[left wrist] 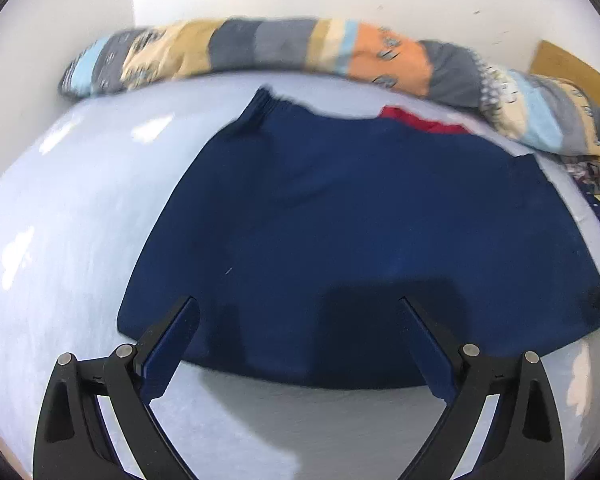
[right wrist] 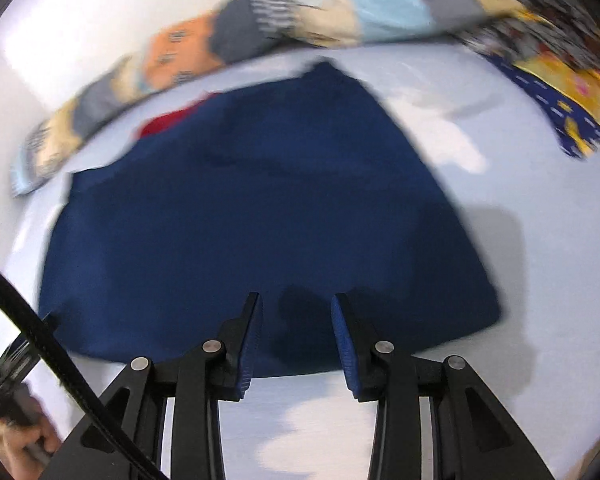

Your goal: Fold large clothes

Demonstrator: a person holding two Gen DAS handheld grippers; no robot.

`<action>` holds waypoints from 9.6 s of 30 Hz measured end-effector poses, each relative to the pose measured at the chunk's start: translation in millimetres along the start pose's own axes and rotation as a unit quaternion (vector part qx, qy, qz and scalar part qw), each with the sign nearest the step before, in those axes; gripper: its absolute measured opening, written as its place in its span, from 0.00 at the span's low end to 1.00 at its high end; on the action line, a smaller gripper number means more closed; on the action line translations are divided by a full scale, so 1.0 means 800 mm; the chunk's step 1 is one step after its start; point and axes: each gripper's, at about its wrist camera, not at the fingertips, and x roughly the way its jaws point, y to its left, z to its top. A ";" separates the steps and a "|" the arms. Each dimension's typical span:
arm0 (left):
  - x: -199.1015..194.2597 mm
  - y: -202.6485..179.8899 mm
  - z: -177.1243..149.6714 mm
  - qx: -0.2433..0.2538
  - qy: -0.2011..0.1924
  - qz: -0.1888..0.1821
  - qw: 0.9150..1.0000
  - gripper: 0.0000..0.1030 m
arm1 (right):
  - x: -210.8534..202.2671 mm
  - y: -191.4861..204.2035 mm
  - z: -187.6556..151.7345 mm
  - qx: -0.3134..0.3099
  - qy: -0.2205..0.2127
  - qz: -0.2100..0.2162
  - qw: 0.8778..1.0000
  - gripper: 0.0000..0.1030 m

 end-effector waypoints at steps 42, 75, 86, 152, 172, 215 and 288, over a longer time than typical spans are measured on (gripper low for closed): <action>-0.019 0.009 -0.006 -0.007 -0.012 0.012 1.000 0.97 | 0.005 0.029 -0.010 -0.070 -0.015 -0.021 0.997 0.39; -0.007 -0.021 -0.009 0.078 -0.001 0.023 0.997 0.97 | -0.047 -0.204 -0.020 0.205 -0.021 0.075 0.976 0.48; -0.010 -0.035 -0.012 0.079 -0.003 0.007 0.997 0.97 | -0.036 -0.229 -0.047 0.261 0.005 0.130 0.956 0.48; 0.032 -0.117 -0.046 0.135 -0.014 -0.092 0.986 0.89 | 0.069 -0.171 0.010 0.250 -0.025 0.229 0.940 0.14; 0.034 -0.127 -0.047 0.189 -0.038 -0.036 0.981 0.89 | -0.038 -0.068 0.041 0.196 -0.086 0.258 0.942 0.13; -0.083 0.314 0.020 -0.244 -0.073 0.022 0.967 0.89 | 0.044 0.414 -0.041 -0.110 -0.156 0.040 0.981 0.13; 0.033 0.118 0.004 0.060 0.058 -0.007 0.996 0.93 | 0.230 0.456 0.173 -0.158 -0.004 0.089 0.983 0.23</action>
